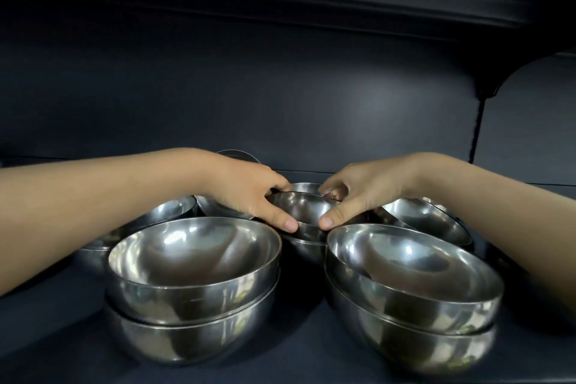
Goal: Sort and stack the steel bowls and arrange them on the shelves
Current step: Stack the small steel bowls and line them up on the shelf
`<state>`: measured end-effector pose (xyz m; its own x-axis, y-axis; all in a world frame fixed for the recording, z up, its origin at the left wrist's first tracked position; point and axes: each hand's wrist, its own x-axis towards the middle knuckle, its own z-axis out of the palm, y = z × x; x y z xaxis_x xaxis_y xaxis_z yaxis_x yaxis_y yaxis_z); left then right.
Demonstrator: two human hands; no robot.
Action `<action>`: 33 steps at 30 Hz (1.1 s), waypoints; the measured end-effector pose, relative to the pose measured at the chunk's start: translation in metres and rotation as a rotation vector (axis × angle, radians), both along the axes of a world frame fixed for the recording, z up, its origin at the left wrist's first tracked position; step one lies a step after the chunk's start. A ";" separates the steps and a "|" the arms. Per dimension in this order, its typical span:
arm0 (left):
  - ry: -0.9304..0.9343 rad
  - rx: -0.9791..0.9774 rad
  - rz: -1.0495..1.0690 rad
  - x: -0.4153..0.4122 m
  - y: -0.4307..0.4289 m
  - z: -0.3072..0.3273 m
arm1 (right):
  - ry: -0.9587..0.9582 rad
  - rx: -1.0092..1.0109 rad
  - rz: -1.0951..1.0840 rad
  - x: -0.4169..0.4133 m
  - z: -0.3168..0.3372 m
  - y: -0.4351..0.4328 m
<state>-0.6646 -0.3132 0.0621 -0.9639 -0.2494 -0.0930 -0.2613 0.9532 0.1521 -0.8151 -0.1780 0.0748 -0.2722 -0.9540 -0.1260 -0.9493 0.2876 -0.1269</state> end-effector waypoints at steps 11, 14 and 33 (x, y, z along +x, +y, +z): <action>0.048 0.076 0.046 0.002 -0.003 -0.008 | -0.040 0.056 -0.019 0.010 0.003 0.005; 0.052 0.080 0.048 0.001 -0.003 -0.008 | -0.027 0.069 -0.030 0.011 0.005 0.004; 0.092 -0.106 0.086 0.007 0.012 0.014 | -0.011 -0.090 -0.113 0.013 0.015 0.016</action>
<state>-0.6572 -0.3015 0.0760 -0.9418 -0.3352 0.0261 -0.3323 0.9399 0.0790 -0.8024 -0.1616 0.0896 -0.3775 -0.9249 -0.0444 -0.9100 0.3795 -0.1670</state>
